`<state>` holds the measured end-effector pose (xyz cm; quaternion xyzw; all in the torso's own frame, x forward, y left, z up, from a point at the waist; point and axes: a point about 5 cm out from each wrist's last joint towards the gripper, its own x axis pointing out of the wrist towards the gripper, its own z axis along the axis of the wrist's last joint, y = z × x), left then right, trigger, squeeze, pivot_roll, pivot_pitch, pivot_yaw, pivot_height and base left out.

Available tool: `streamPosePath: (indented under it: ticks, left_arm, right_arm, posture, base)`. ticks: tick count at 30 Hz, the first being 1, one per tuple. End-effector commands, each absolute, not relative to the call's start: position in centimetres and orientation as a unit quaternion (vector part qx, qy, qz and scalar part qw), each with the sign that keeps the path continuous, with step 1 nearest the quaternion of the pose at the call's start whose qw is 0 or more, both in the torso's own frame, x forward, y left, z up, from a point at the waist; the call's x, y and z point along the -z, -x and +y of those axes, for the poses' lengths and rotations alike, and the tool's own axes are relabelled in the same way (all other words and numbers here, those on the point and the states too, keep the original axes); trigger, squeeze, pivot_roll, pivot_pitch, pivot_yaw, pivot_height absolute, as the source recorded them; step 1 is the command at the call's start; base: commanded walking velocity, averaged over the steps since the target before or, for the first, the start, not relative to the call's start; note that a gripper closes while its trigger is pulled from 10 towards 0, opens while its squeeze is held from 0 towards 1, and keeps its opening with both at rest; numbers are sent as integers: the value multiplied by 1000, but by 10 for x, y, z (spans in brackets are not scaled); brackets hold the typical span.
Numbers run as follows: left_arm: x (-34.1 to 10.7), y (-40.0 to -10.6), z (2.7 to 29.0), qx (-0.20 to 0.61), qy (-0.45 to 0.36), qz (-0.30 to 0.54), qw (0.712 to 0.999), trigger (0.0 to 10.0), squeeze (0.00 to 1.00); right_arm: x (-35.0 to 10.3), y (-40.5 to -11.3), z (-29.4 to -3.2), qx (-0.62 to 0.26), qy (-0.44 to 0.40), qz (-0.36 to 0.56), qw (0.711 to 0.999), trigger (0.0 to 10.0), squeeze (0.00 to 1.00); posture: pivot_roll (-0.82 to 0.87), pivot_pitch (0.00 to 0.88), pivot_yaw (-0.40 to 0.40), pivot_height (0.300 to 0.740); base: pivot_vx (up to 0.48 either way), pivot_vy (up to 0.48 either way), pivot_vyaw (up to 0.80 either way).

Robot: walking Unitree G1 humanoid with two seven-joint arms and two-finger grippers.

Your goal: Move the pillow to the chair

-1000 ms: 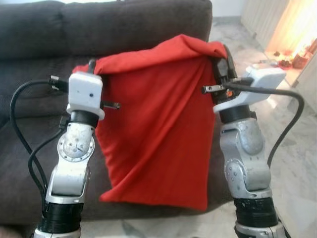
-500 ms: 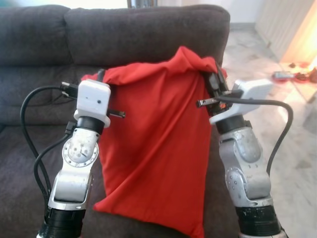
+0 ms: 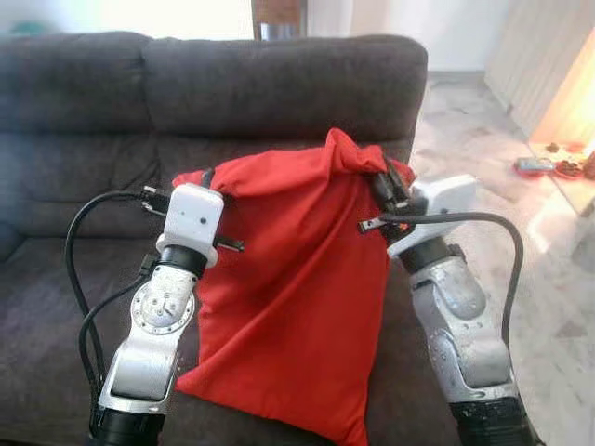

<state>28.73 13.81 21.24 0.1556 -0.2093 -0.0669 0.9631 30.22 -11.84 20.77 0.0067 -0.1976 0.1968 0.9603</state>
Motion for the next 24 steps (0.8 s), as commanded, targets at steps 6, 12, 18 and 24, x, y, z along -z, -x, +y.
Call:
streamPosePath:
  ticks: [6, 12, 18, 24]
  left_arm:
    - [-221, -288, 137, 65, -159, -234, 957, 10000, 0]
    - [-222, -287, 137, 62, -158, -238, 956, 10000, 0]
    - [-222, -286, 135, 63, -157, -238, 956, 10000, 0]
    - [-221, -286, 140, 56, -161, -239, 956, 10000, 0]
  right_arm:
    - [-251, -298, -104, -226, -10, -286, 931, 10000, 0]
    - [-277, -290, -88, -267, -16, -333, 904, 10000, 0]
    - [-266, -292, -87, -275, -13, -315, 909, 10000, 0]
    - [-276, -283, -75, -310, -29, -328, 892, 10000, 0]
  posture:
    - [-7, 65, 0, 740]
    - [-7, 66, -2, 740]
    - [-4, 66, -6, 740]
    - [-8, 65, -6, 740]
  base:
    - [0, 0, 0]
    - [0, 0, 0]
    - [0, 0, 0]
    - [0, 0, 0]
